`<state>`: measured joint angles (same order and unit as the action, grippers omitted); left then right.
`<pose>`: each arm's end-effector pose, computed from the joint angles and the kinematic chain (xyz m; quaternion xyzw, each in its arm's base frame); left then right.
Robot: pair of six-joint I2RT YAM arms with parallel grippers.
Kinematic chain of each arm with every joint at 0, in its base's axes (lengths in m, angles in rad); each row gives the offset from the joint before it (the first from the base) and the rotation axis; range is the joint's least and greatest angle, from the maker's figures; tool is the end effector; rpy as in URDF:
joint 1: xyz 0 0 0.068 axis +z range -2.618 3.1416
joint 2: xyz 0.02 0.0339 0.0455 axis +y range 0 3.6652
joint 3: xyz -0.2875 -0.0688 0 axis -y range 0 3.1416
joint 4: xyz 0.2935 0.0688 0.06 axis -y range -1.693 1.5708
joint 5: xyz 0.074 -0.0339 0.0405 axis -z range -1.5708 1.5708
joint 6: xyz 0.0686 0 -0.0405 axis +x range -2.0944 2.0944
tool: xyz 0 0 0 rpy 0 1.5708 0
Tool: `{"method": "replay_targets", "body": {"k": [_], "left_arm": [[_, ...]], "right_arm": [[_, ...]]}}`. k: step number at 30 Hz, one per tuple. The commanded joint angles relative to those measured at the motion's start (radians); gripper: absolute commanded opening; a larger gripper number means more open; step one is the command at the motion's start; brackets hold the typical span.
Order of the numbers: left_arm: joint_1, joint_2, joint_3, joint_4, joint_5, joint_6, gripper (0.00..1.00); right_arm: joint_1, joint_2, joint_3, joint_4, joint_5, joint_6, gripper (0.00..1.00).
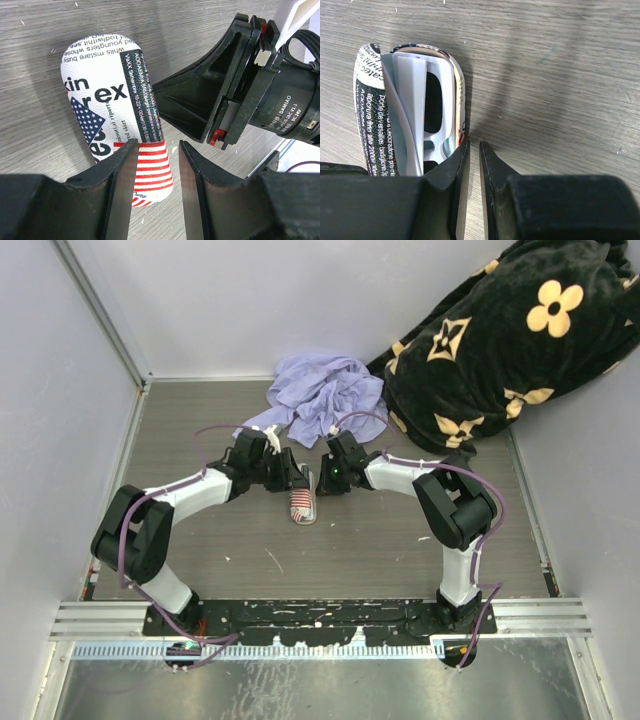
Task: Organize the sunglasses
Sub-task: Close the sunglasses case at the center of the board.
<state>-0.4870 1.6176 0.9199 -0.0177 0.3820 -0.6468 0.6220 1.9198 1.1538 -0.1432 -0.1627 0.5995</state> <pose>0.3423 -0.2102 0.1678 0.0072 0.8968 -0.3644 0.2508 0.3661 0.2762 0.1116 -0.0370 0.9423 0.2486 0.2211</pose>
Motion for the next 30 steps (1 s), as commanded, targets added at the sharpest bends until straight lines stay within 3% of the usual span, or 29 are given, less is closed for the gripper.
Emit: {"method": "replay_targets", "body": {"k": [1, 17, 25, 30], "left_arm": [[-0.010, 0.033, -0.010, 0.006, -0.019, 0.008, 0.40], [-0.011, 0.005, 0.018, -0.027, -0.022, 0.014, 0.41], [0.012, -0.164, 0.077, -0.156, -0.147, 0.085, 0.43], [0.034, -0.384, 0.044, -0.158, -0.281, 0.128, 0.50]], "right_arm": [[0.017, -0.009, 0.025, 0.031, -0.019, 0.005, 0.20], [0.016, -0.068, 0.017, 0.010, 0.052, -0.016, 0.21], [0.015, -0.253, 0.011, -0.048, 0.244, -0.123, 0.30], [0.016, -0.480, -0.115, 0.065, 0.347, -0.236, 0.36]]}}
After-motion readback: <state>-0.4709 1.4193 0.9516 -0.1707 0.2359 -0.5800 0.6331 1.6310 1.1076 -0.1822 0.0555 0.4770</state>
